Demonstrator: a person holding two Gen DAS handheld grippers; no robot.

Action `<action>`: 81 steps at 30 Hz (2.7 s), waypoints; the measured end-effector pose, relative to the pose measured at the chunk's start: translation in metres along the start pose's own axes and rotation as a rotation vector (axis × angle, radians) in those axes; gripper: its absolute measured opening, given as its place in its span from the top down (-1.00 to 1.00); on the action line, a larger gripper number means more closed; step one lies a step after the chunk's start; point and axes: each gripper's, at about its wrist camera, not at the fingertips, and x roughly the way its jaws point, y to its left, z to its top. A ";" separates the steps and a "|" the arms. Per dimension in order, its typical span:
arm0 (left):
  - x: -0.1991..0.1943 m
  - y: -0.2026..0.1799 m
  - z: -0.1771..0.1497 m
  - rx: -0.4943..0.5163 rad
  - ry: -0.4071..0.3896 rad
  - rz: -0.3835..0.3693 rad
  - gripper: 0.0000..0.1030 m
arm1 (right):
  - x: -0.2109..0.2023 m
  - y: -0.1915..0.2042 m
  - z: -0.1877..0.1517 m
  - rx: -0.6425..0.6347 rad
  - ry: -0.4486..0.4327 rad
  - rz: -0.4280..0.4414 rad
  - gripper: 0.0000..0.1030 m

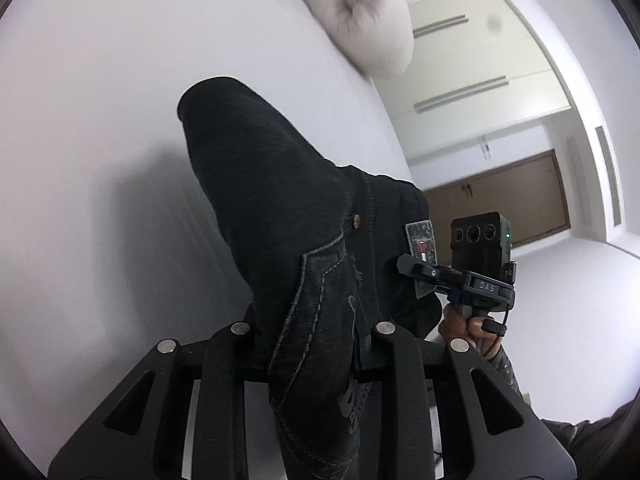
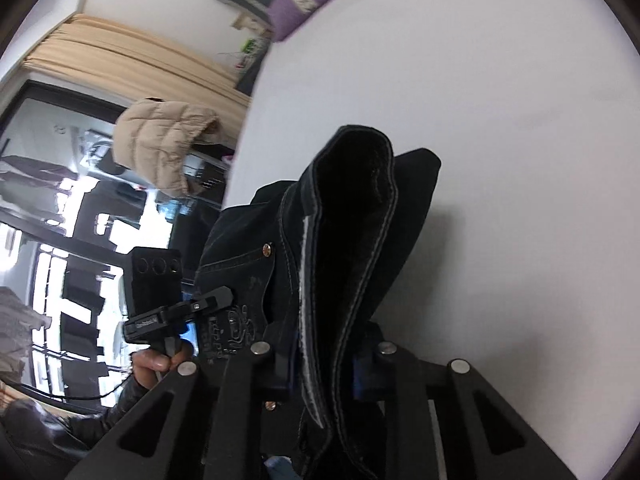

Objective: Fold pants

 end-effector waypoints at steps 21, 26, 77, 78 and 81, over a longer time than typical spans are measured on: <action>-0.025 0.174 0.112 -0.053 -0.092 0.157 0.35 | 0.194 -0.009 0.154 0.098 0.077 0.098 0.53; -0.020 0.169 0.098 -0.032 -0.128 0.137 0.31 | 0.197 -0.029 0.146 0.150 0.029 0.170 0.51; -0.107 -0.165 -0.272 0.266 -0.601 0.959 -1.00 | -0.067 0.255 -0.171 -0.411 -0.712 -0.490 -1.00; -0.106 -0.162 -0.271 0.263 -0.598 0.960 -1.00 | -0.065 0.255 -0.173 -0.416 -0.714 -0.501 -1.00; -0.107 -0.153 -0.266 0.243 -0.586 0.962 -1.00 | -0.059 0.259 -0.177 -0.444 -0.712 -0.521 -1.00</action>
